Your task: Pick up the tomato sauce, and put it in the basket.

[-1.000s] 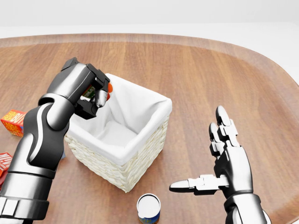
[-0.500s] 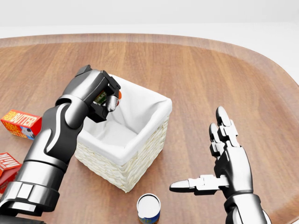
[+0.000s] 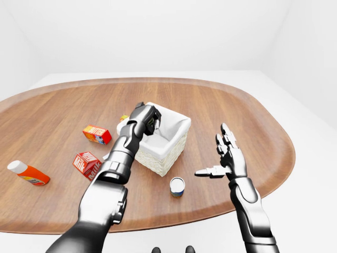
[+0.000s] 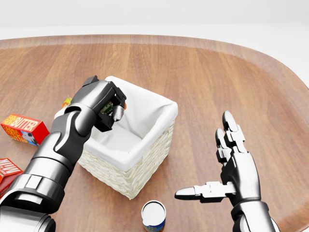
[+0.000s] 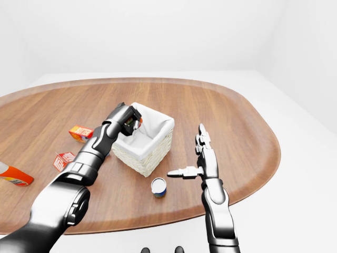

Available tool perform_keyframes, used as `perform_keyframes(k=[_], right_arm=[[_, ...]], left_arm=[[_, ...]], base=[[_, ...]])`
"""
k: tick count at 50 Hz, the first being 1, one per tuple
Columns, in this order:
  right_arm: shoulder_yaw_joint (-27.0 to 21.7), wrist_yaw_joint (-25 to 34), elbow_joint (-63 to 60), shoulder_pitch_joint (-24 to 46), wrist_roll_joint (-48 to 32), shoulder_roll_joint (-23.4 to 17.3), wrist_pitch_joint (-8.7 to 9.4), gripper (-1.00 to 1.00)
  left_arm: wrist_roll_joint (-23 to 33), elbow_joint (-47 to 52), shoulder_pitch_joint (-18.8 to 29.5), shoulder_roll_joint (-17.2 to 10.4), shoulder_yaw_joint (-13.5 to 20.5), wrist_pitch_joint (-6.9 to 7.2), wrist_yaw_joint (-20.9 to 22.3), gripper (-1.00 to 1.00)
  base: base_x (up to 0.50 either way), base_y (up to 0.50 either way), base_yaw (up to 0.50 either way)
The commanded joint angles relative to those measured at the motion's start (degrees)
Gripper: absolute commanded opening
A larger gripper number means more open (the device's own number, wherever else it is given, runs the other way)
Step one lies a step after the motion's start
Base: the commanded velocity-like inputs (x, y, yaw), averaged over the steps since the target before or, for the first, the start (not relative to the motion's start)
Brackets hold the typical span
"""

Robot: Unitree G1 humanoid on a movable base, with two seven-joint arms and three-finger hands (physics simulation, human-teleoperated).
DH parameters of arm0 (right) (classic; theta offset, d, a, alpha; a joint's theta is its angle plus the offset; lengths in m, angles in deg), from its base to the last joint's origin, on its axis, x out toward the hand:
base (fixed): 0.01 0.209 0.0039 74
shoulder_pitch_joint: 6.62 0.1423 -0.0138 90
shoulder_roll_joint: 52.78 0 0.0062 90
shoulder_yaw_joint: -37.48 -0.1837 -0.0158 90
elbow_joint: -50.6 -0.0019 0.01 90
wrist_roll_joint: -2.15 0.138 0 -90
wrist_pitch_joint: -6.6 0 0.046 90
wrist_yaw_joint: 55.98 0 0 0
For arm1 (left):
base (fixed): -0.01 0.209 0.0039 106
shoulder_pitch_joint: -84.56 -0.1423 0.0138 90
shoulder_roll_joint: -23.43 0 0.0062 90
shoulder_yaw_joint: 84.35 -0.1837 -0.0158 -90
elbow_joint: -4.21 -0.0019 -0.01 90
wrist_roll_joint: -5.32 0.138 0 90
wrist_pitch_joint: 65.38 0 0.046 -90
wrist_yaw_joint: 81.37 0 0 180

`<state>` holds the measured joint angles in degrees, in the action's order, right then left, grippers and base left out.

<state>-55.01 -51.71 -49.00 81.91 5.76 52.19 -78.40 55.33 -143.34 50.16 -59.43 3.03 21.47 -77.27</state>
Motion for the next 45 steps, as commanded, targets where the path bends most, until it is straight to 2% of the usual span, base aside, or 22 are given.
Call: perform_keyframes(k=[1,16,29,31,32,33,34,45], right_arm=[[0.1,0.0,0.0,-0.2,0.0,0.0,0.0,1.0],[-0.2,0.1,0.1,0.1,0.1,-0.1,0.0,1.0],[-0.1,0.0,-0.5,0.1,0.1,-0.1,0.0,1.0],[-0.1,0.1,-0.3,0.0,0.2,-0.1,0.0,1.0],[-0.2,0.1,-0.2,0.0,0.2,-0.1,0.0,1.0],[-0.2,0.1,-0.1,0.1,0.2,-0.1,0.0,1.0],[-0.2,0.1,0.1,0.1,0.1,-0.1,0.0,1.0],[-0.1,0.2,0.5,0.0,0.1,0.0,0.0,1.0]], left_arm=[[0.0,-4.7,2.0,0.2,-0.2,-0.41,-2.3,-1.0],[0.1,-6.9,2.4,0.9,-0.6,-1.23,-3.5,-1.0],[0.0,-6.1,2.6,1.1,-0.6,-0.81,-2.7,-1.0],[-0.1,-6.5,2.4,1.2,-0.6,-0.96,-3.0,-0.79],[-0.1,-6.6,2.3,1.2,-0.6,-1.09,-3.2,-0.31],[0.0,-6.7,2.2,1.2,-0.6,-1.15,-3.4,0.27],[0.0,-6.7,2.5,1.2,-0.6,-0.97,-3.0,1.0],[0.1,-6.7,2.1,1.3,-0.7,-0.96,-3.6,1.0]], base=[[0.0,0.0,0.0],[0.0,0.0,0.0],[0.0,0.0,0.0],[0.0,0.0,0.0],[0.0,0.0,0.0],[0.0,0.0,0.0],[0.0,0.0,0.0],[0.0,0.0,0.0]])
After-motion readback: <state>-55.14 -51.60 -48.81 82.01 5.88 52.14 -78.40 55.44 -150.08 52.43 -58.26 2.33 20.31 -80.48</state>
